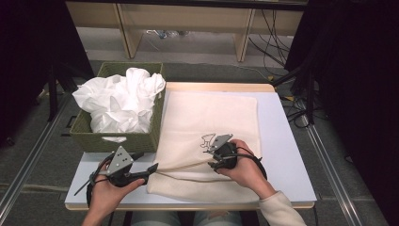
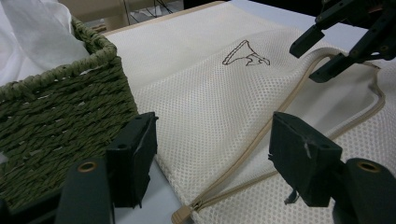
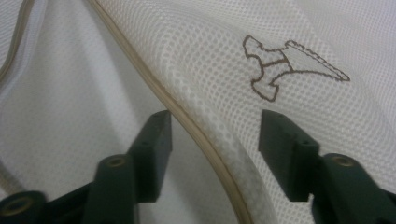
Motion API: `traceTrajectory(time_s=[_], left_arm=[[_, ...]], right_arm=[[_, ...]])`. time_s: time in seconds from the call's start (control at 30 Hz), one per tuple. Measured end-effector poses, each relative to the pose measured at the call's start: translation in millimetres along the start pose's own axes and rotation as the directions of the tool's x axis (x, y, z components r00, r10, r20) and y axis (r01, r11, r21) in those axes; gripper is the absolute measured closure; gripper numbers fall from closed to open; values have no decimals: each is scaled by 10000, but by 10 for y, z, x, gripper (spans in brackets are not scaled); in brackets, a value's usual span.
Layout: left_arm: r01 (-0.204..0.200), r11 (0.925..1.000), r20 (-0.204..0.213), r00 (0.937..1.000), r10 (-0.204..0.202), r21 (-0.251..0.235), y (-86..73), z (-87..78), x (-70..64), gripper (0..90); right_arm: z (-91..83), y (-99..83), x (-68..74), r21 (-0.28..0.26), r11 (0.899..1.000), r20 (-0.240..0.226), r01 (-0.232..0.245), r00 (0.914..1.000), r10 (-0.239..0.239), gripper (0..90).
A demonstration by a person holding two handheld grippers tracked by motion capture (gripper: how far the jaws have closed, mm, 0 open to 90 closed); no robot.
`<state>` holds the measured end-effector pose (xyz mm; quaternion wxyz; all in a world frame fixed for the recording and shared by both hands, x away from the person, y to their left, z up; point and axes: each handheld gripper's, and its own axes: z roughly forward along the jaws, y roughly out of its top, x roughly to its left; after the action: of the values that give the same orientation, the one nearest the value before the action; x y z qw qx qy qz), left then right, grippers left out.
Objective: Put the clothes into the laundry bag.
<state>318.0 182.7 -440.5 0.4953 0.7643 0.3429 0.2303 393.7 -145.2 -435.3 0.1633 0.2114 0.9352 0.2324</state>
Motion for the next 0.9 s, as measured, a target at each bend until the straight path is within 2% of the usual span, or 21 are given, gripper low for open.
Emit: traceTrajectory(time_s=[0.1,0.13,0.17,0.27,0.3,0.33,0.37,0.4,0.47,0.5,0.53,0.57,0.6,0.67,0.7,0.73,0.77,0.83,0.87,0.9], left_arm=[[-48,10000,22,10000,48,-26,5,-9,-1,321],[-52,10000,13,10000,53,-51,7,-9,-2,321],[11,10000,5,10000,-11,-57,7,-10,-6,321],[-141,9998,-8,9999,141,-161,18,-14,2,318],[-204,9996,-19,9998,204,-177,21,-21,-2,314],[-257,9995,2,9997,257,-177,27,-28,-5,314],[-111,9995,35,9999,112,-293,31,-30,-17,308],[-217,9993,20,9998,218,-290,39,-36,-13,297],[-168,9989,13,9999,169,-433,55,-43,-22,291],[-143,9982,75,9999,147,-574,62,-42,-23,287],[-229,9980,-6,9997,229,-597,73,-54,-23,285],[-159,9976,2,9999,159,-668,79,-59,-27,285],[-293,9973,-71,9996,289,-678,92,-68,-22,280],[-299,9969,-106,9995,292,-731,107,-76,-27,265],[-326,9968,-166,9994,315,-723,117,-81,-29,257],[-360,9965,-216,9992,345,-754,126,-85,-28,247],[-425,9959,-246,9989,406,-803,136,-87,-23,233],[-273,9956,-386,9990,240,-891,155,-95,-27,220],[-278,9958,-527,9983,233,-869,166,-105,-24,208],[-248,9957,-672,9976,188,-893,177,-109,-18,167]], right_arm=[[20,66,0,1,10000,162,55,9999,-55,735],[8,85,3,-39,9998,203,-178,9996,178,777],[-9,111,5,-100,9993,156,-351,9993,352,807],[-80,181,-4,-706,9953,515,-655,9963,692,848],[-151,232,-20,-1095,9894,436,-956,9939,1009,858],[-151,232,-20,-1095,9894,436,-956,9939,1009,858],[-174,255,-40,-1550,9816,572,-1116,9909,1217,863],[-228,280,-67,-1750,9768,553,-1233,9893,1348,866],[-284,319,-89,-2175,9641,670,-1522,9831,1703,869],[-304,341,-106,-2419,9599,719,-1418,9839,1635,869],[-346,381,-119,-2849,9417,820,-1789,9743,2099,869],[-346,381,-119,-2849,9417,820,-1789,9743,2099,869],[-359,401,-128,-2997,9378,857,-1753,9741,2094,869],[-387,432,-138,-3181,9290,880,-1893,9697,2278,869],[-391,449,-129,-3333,9192,948,-2097,9626,2540,869],[-399,465,-136,-3395,9163,855,-2125,9631,2550,869],[-411,489,-131,-3612,9035,898,-2308,9558,2801,869],[-426,495,-137,-3648,9016,898,-2325,9550,2827,869],[-432,506,-138,-3809,8955,913,-2301,9544,2841,869],[-456,521,-134,-3922,8877,944,-2411,9494,2996,868]])
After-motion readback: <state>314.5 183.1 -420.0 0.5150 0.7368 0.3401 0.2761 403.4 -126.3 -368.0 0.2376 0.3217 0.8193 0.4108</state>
